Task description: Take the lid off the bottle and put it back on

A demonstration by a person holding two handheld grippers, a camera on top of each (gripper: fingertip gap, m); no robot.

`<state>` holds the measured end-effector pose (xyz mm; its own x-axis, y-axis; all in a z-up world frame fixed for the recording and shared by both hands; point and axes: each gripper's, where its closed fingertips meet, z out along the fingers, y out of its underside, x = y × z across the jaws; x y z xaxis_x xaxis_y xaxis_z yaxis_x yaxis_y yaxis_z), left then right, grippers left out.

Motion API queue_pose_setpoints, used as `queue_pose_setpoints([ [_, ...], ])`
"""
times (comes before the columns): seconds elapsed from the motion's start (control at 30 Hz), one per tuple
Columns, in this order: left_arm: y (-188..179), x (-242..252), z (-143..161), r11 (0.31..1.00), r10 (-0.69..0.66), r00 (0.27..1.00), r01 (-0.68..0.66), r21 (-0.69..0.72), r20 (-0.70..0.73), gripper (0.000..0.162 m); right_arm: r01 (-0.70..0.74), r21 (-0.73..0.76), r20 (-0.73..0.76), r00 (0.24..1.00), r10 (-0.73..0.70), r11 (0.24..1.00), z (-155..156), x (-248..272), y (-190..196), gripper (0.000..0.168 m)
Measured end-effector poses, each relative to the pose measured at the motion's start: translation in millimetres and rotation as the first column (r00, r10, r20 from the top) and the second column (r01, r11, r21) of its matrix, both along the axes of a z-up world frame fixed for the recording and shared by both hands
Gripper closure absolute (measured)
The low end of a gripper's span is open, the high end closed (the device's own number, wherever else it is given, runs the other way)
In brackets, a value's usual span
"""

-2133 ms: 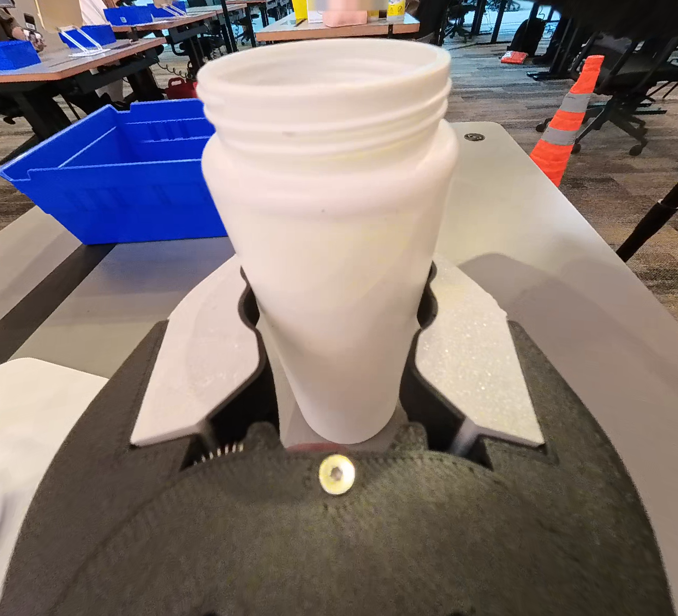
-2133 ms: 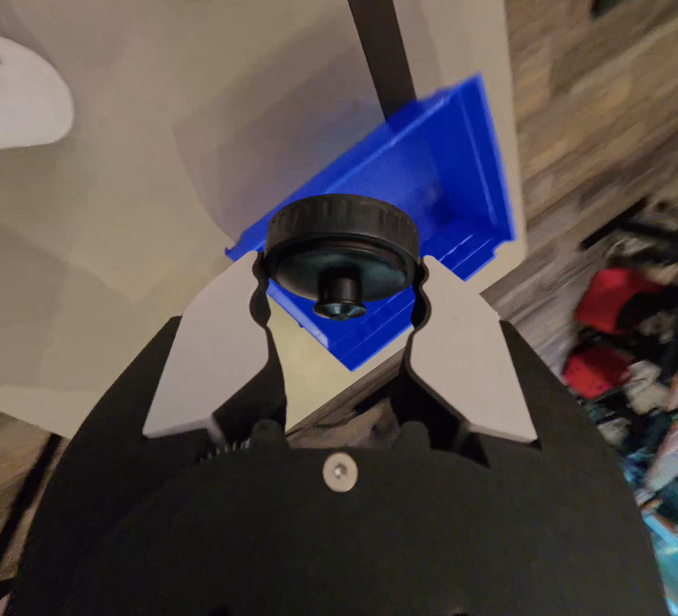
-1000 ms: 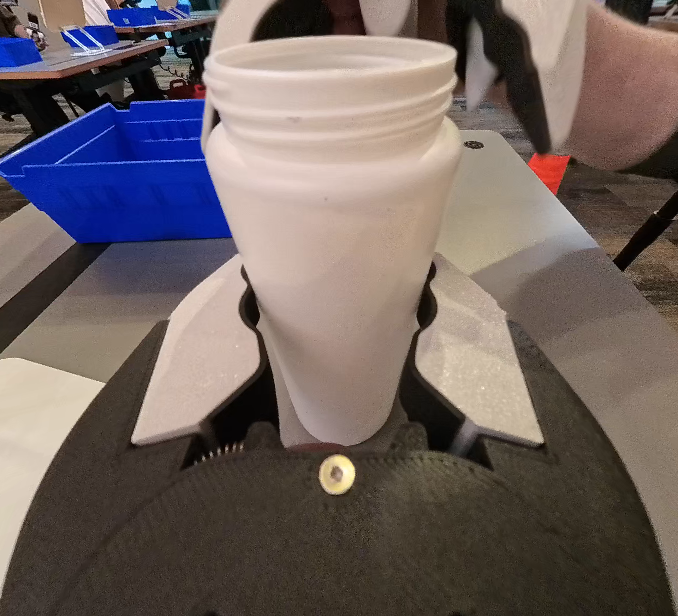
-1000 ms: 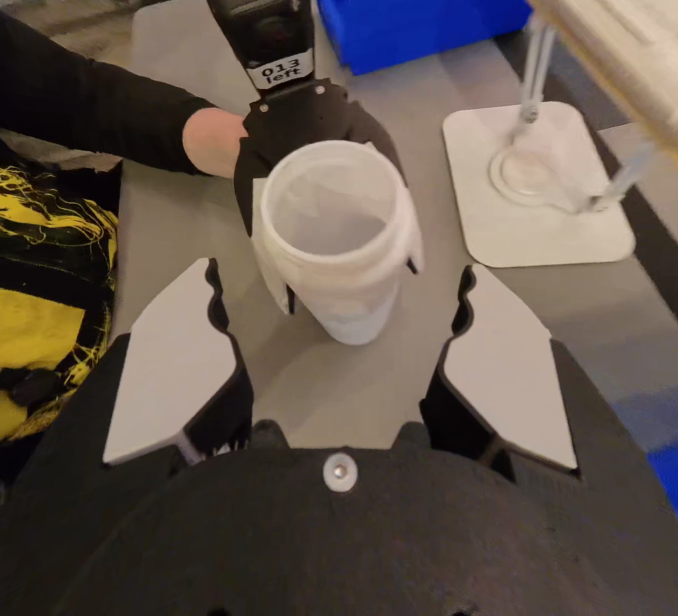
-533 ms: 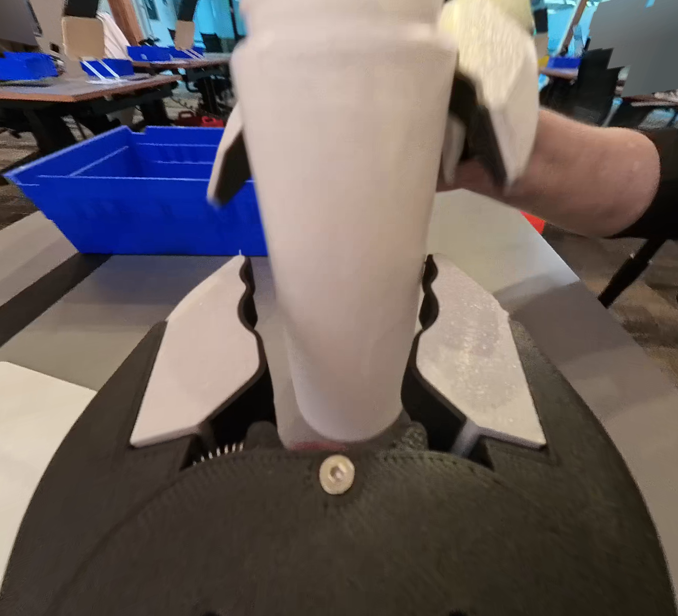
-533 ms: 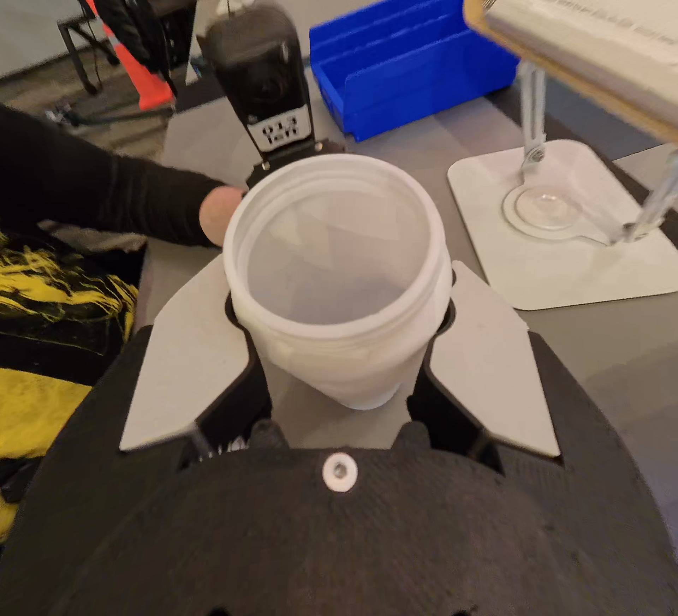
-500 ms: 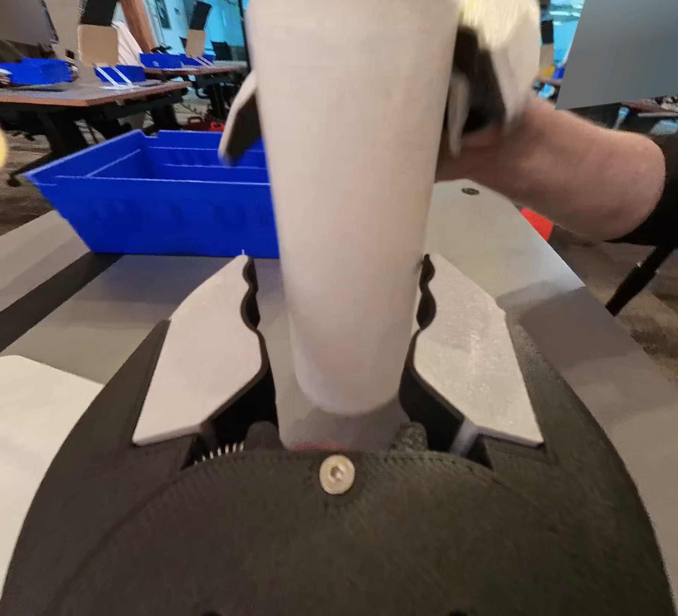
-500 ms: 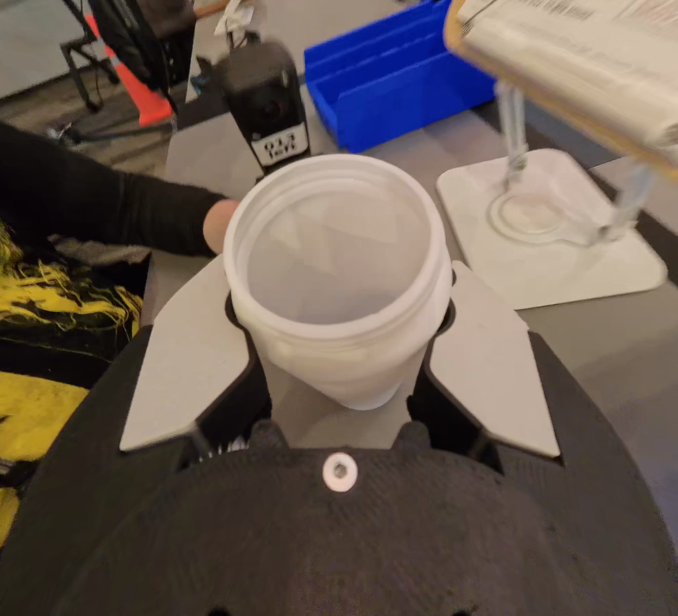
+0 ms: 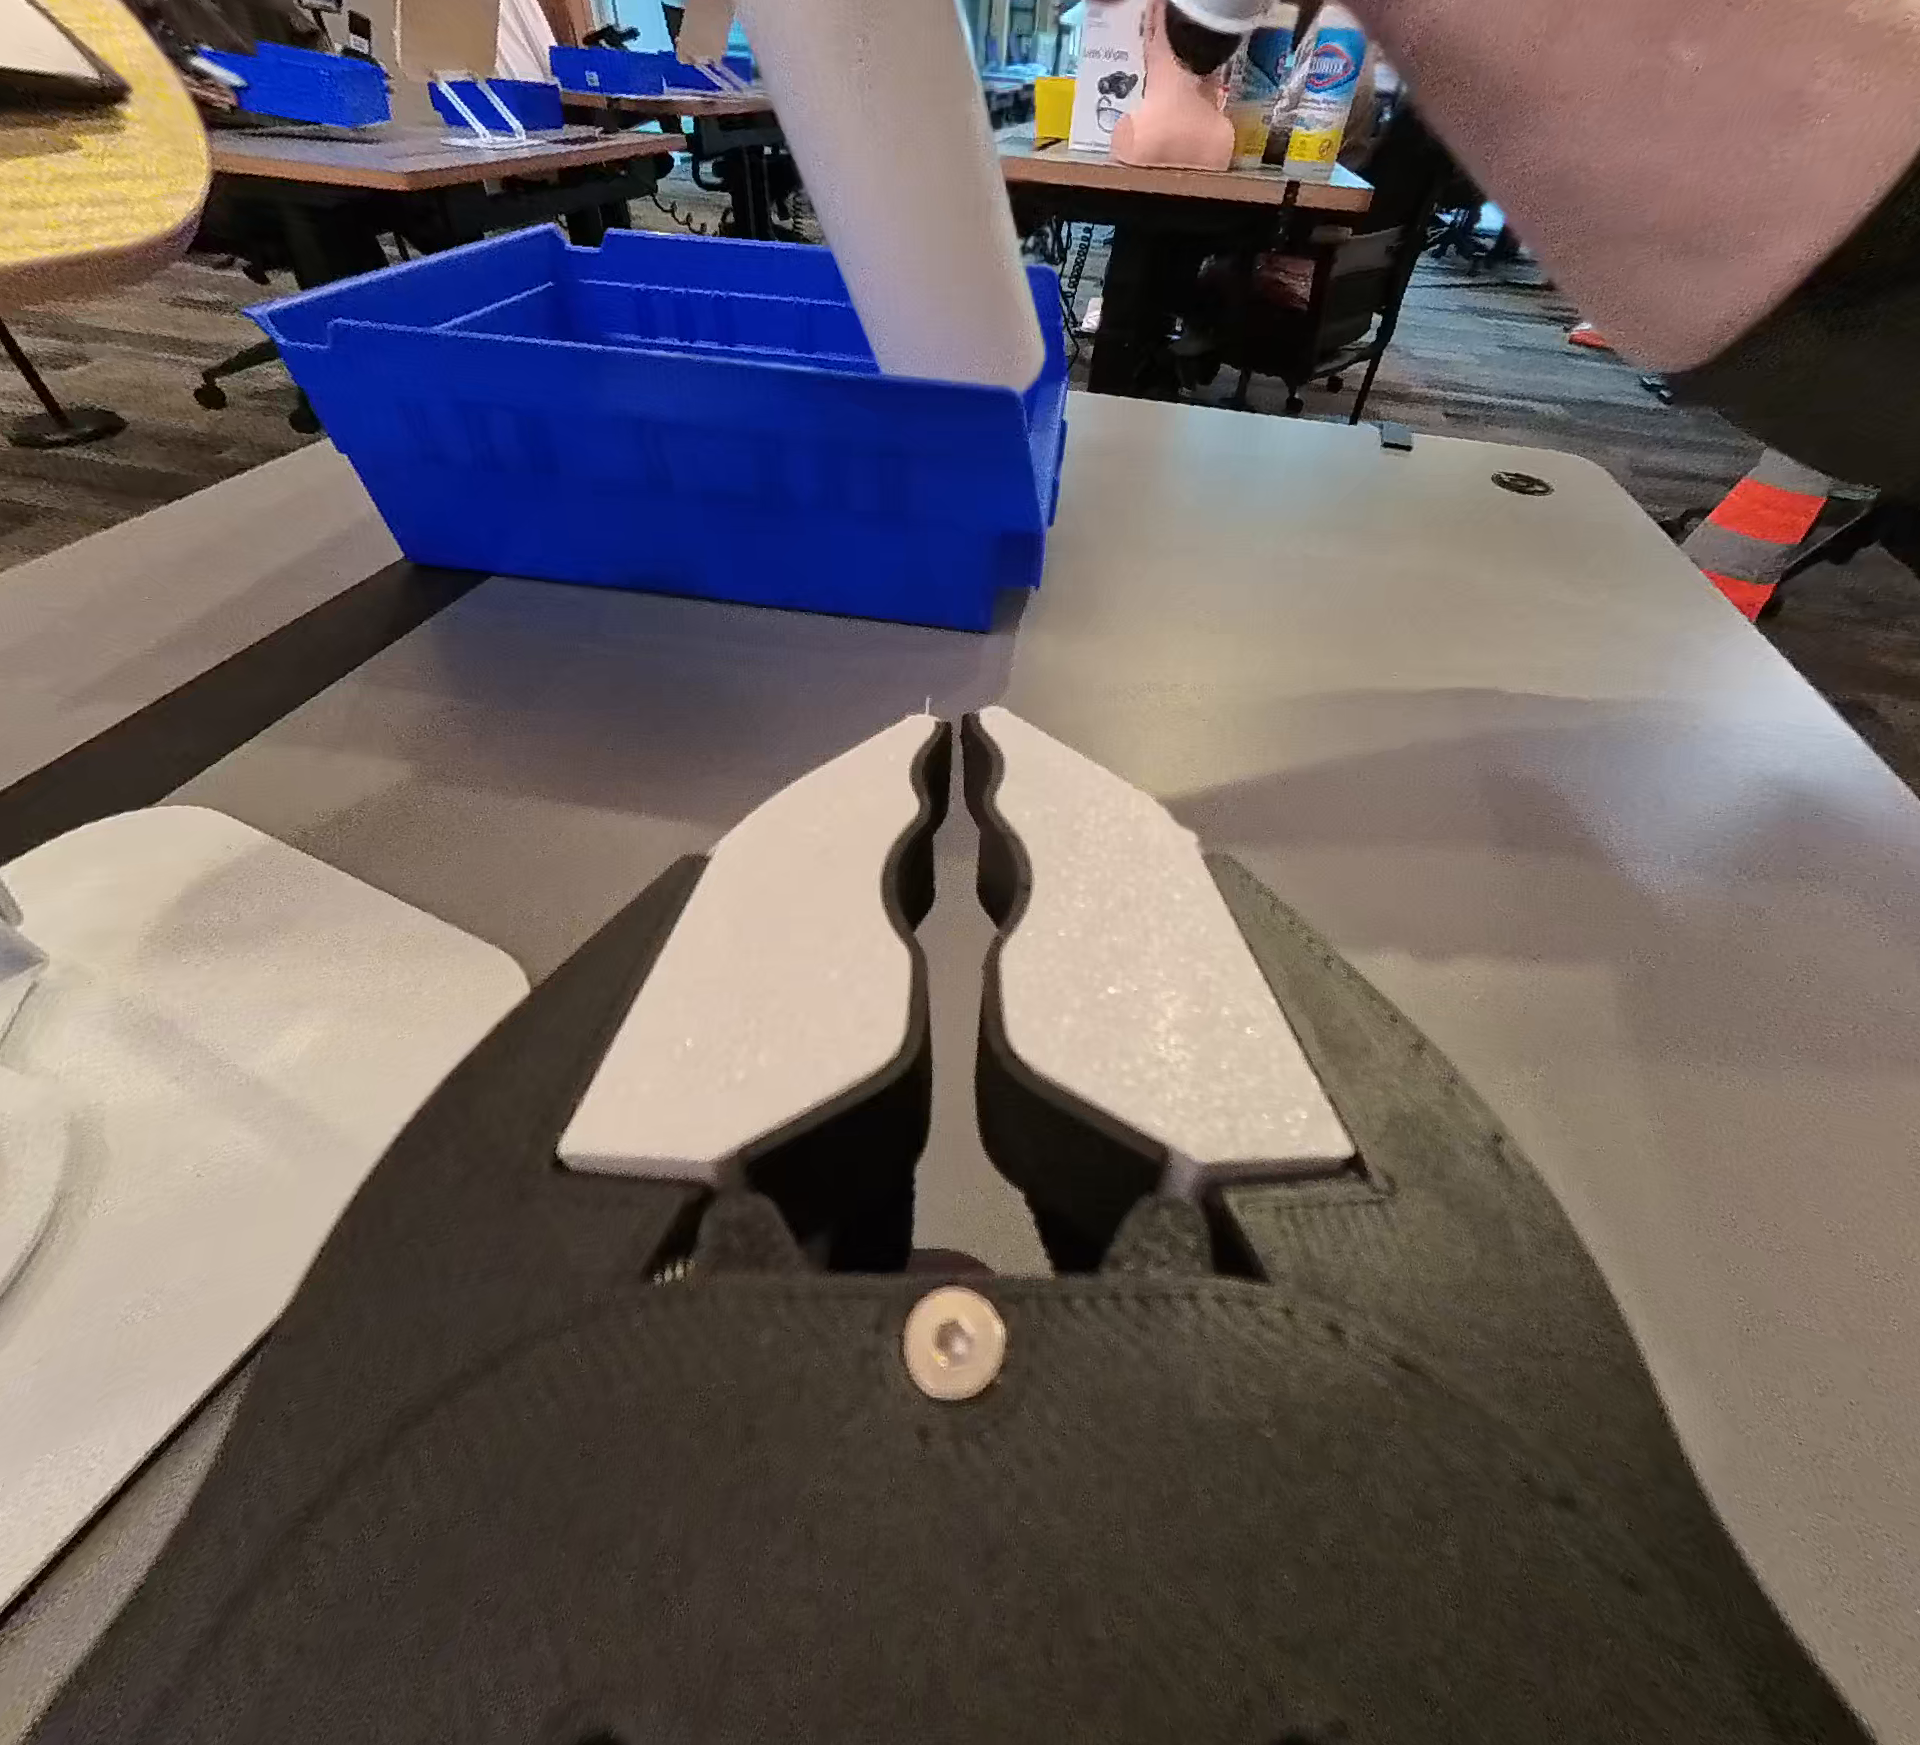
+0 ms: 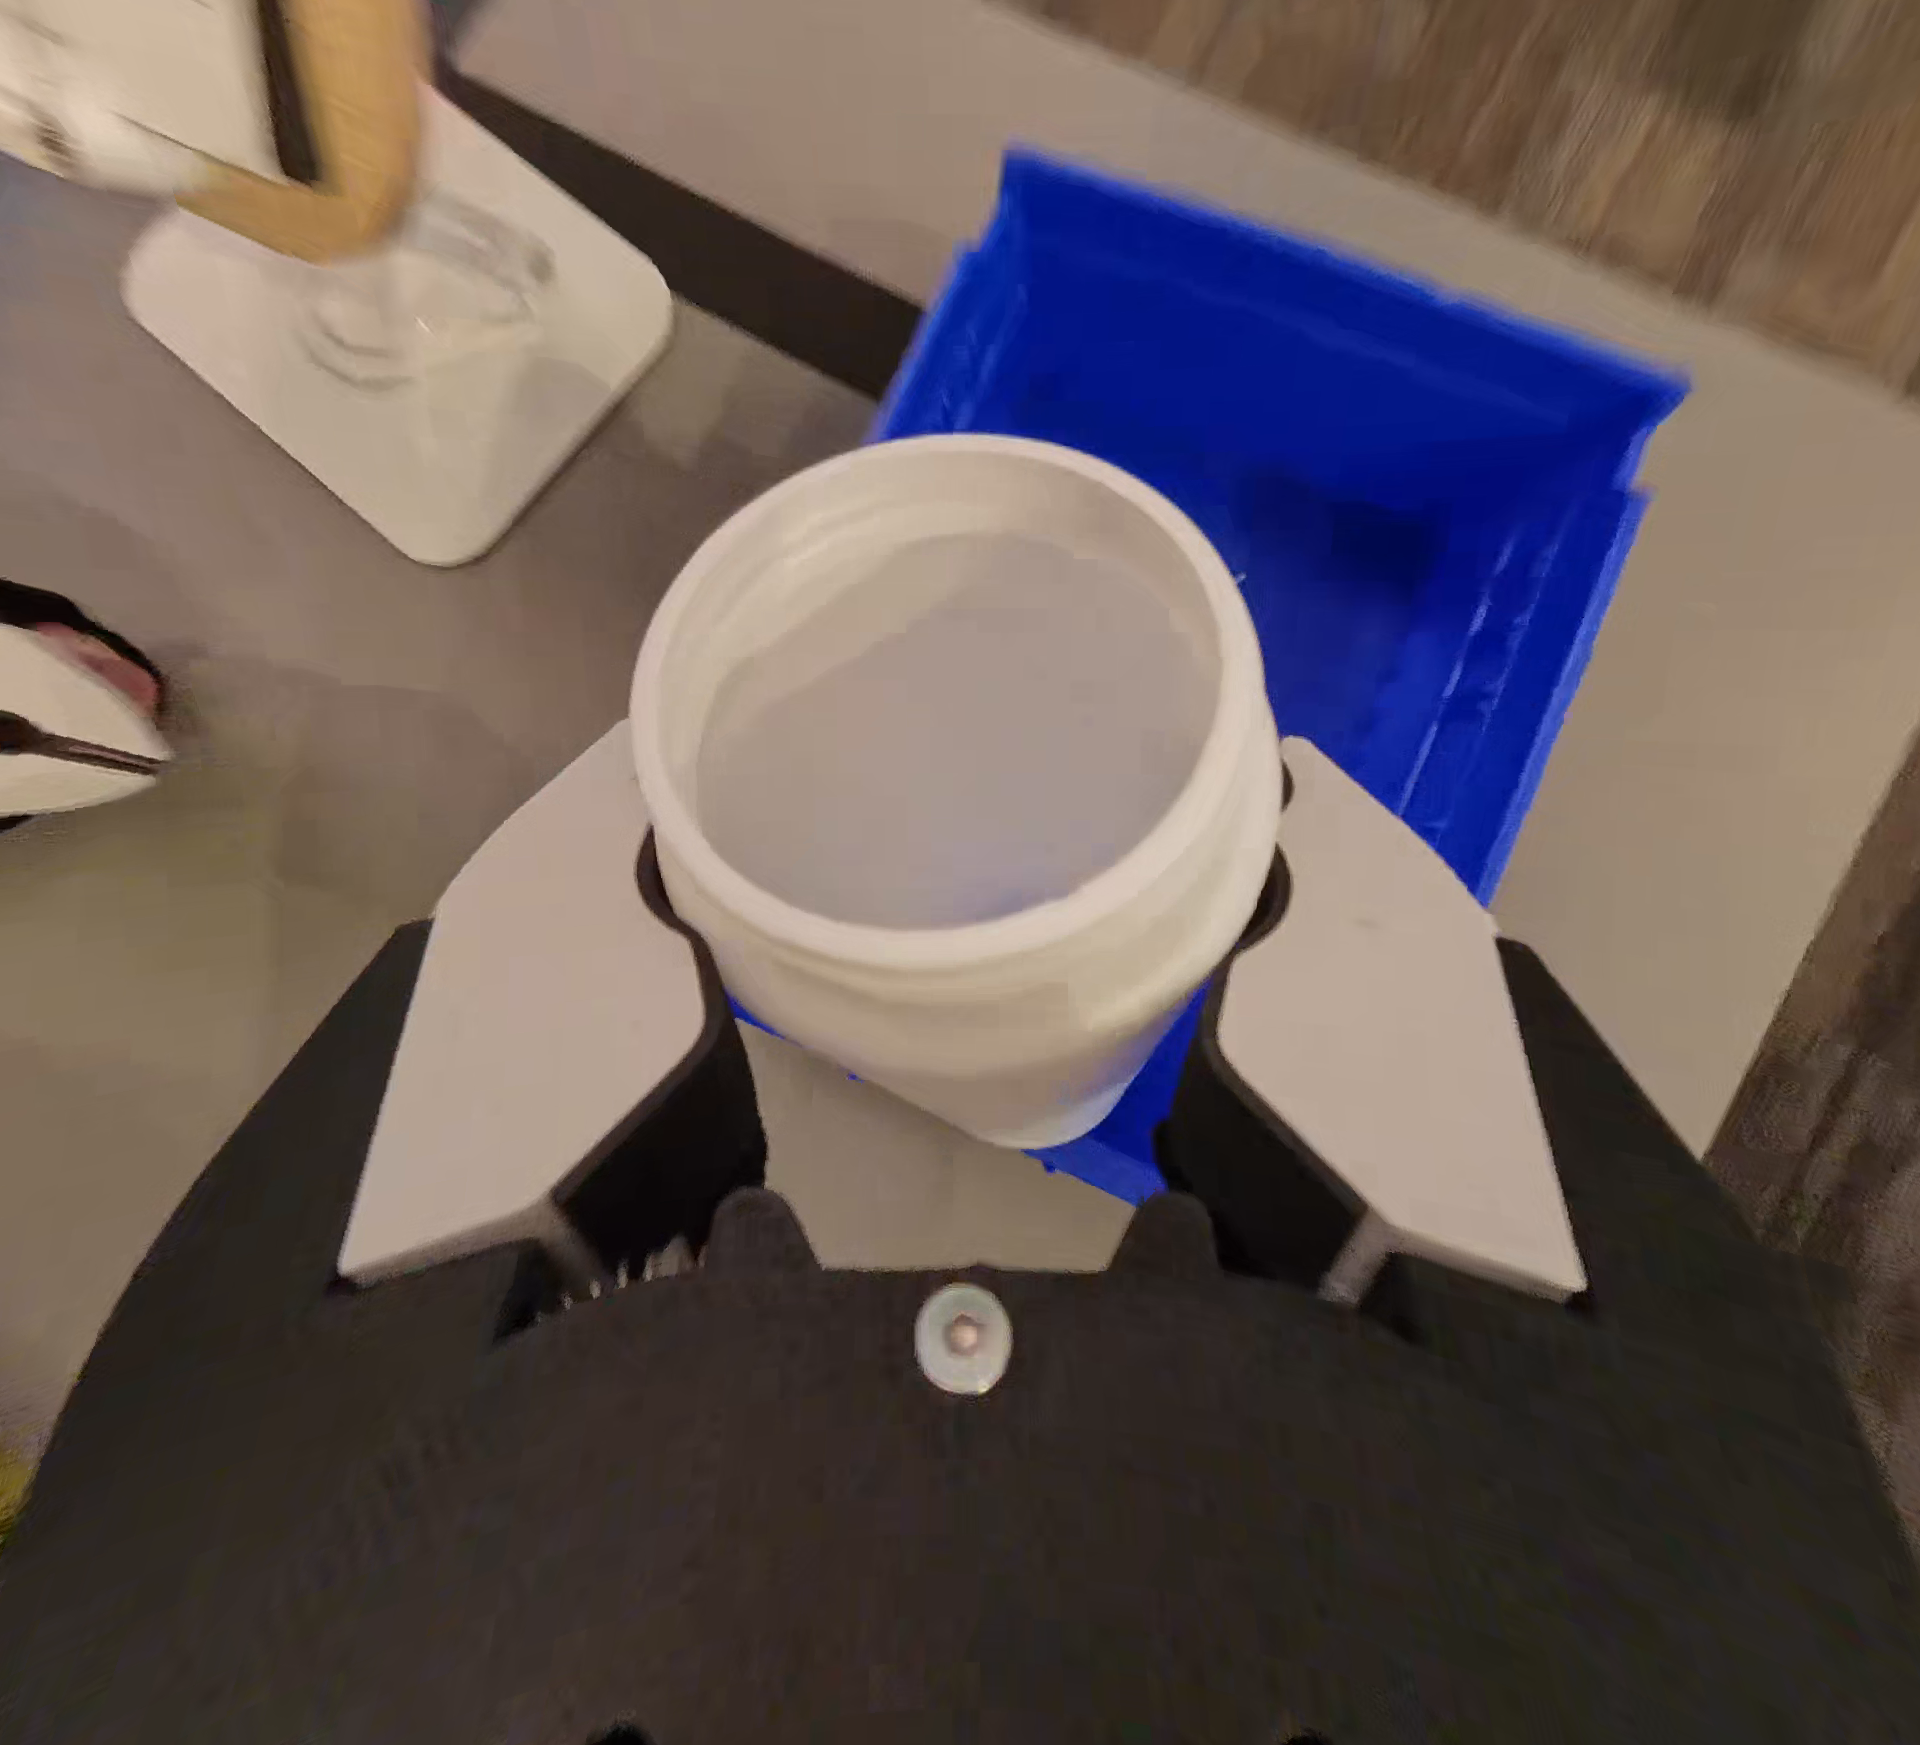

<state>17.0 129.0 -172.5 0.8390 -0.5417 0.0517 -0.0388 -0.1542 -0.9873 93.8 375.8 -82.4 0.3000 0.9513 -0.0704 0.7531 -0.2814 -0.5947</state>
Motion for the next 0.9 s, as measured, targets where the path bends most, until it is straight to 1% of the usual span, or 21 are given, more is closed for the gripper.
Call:
queue_pose_setpoints([
  [0.1, 0.7, -0.2, -2.4, 1.000, -0.002, 1.000, 0.002, -0.005, -0.003, 0.159, 0.030, -0.118, 0.119, 0.993, -0.016, 0.993, -44.9, -3.5, 17.3, 0.064],
  [0.2, 1.3, 0.7, -3.2, 1.000, -0.008, 1.000, 0.008, -0.010, -0.004, 0.158, 0.066, -0.197, 0.149, 0.988, -0.037, 0.978, -69.7, -12.4, 31.3, 0.067],
  [0.27, 1.2, 0.8, -3.0, 1.000, -0.012, 1.000, 0.012, -0.012, 0.002, 0.156, 0.087, -0.196, 0.174, 0.983, -0.052, 0.977, -79.2, -14.3, 42.1, 0.066],
  [0.37, 1.4, 0.5, -2.9, 1.000, -0.016, 1.000, 0.016, -0.015, 0.011, 0.156, 0.100, -0.185, 0.173, 0.983, -0.068, 0.978, -85.8, -16.8, 53.0, 0.066],
  [0.4, 1.5, 0.4, -3.0, 1.000, -0.017, 1.000, 0.017, -0.016, 0.012, 0.156, 0.103, -0.188, 0.160, 0.984, -0.073, 0.977, -85.1, -17.7, 53.5, 0.063],
  [0.47, 1.4, 0.7, -3.1, 1.000, -0.021, 1.000, 0.021, -0.018, 0.015, 0.155, 0.097, -0.170, 0.134, 0.988, -0.075, 0.981, -78.2, -17.9, 49.5, 0.059],
  [0.53, 1.4, 1.1, -3.3, 0.999, -0.025, 1.000, 0.025, -0.020, 0.016, 0.155, 0.096, -0.117, 0.129, 0.988, -0.080, 0.989, -68.4, -15.2, 44.5, 0.054],
  [0.57, 1.7, 1.0, -3.4, 0.999, -0.024, 1.000, 0.025, -0.021, 0.016, 0.155, 0.087, -0.093, 0.112, 0.991, -0.076, 0.992, -60.7, -16.1, 38.9, 0.055],
  [0.6, 1.9, 1.0, -3.5, 0.999, -0.024, 1.000, 0.024, -0.022, 0.016, 0.155, 0.059, -0.066, 0.069, 0.996, -0.055, 0.996, -49.2, -21.0, 28.5, 0.058],
  [0.67, 2.5, 0.3, -3.6, 1.000, -0.019, 1.000, 0.020, -0.024, 0.018, 0.154, -0.048, -0.008, -0.057, 0.997, 0.048, 0.999, -20.5, -37.8, -8.6, 0.070],
  [0.7, 2.8, -0.2, -3.5, 1.000, -0.016, 1.000, 0.016, -0.023, 0.020, 0.154, -0.100, 0.024, -0.113, 0.988, 0.102, 0.995, -7.9, -46.2, -31.9, 0.075],
  [0.77, 3.6, -1.8, -3.1, 1.000, -0.007, 1.000, 0.007, -0.022, 0.021, 0.153, -0.225, 0.087, -0.205, 0.949, 0.238, 0.970, 9.2, -64.9, -88.9, 0.079],
  [0.83, 4.3, -6.5, -2.2, 1.000, 0.022, 1.000, -0.022, -0.014, 0.019, 0.152, -0.323, 0.164, -0.250, 0.901, 0.356, 0.932, 9.4, -83.0, -142.9, 0.085],
  [0.9, 5.0, -15.2, -3.9, 0.997, 0.073, 0.997, -0.073, -0.018, -0.002, 0.152, -0.389, 0.215, -0.267, 0.859, 0.437, 0.896, -6.6, -100.4, -187.0, 0.085],
])
